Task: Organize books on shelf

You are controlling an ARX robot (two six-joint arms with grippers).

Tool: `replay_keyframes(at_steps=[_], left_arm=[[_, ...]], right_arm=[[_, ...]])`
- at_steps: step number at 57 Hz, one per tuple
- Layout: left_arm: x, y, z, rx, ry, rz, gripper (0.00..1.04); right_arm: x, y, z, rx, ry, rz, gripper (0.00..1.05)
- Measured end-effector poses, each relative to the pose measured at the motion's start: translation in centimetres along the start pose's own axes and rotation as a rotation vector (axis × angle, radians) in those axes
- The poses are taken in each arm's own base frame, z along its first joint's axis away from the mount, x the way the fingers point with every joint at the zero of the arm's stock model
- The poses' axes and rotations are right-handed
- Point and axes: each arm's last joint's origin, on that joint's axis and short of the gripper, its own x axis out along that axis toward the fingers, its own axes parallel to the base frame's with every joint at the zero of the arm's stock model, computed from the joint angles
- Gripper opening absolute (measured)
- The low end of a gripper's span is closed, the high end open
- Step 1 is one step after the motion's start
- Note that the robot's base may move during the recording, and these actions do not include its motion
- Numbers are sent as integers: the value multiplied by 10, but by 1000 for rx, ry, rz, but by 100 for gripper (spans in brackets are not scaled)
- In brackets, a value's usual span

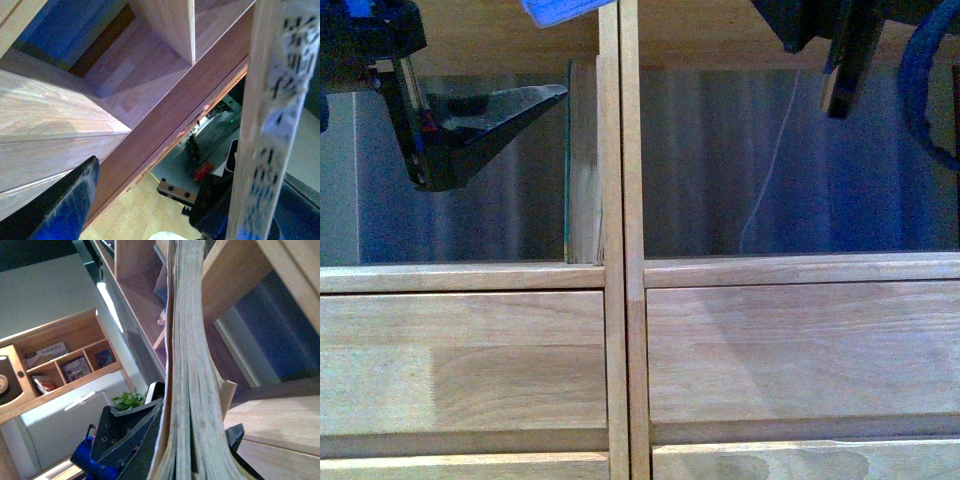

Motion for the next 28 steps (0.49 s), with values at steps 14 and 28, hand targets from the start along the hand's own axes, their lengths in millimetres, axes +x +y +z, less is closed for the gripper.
replay_keyframes(at_steps=[14, 28], left_arm=[[21, -11, 30, 126, -32, -7, 92], [24, -19, 33, 193, -59, -24, 60]], right_arm=[[3, 1, -6, 13, 9, -4, 7], [3, 2, -5, 37, -5, -3, 7]])
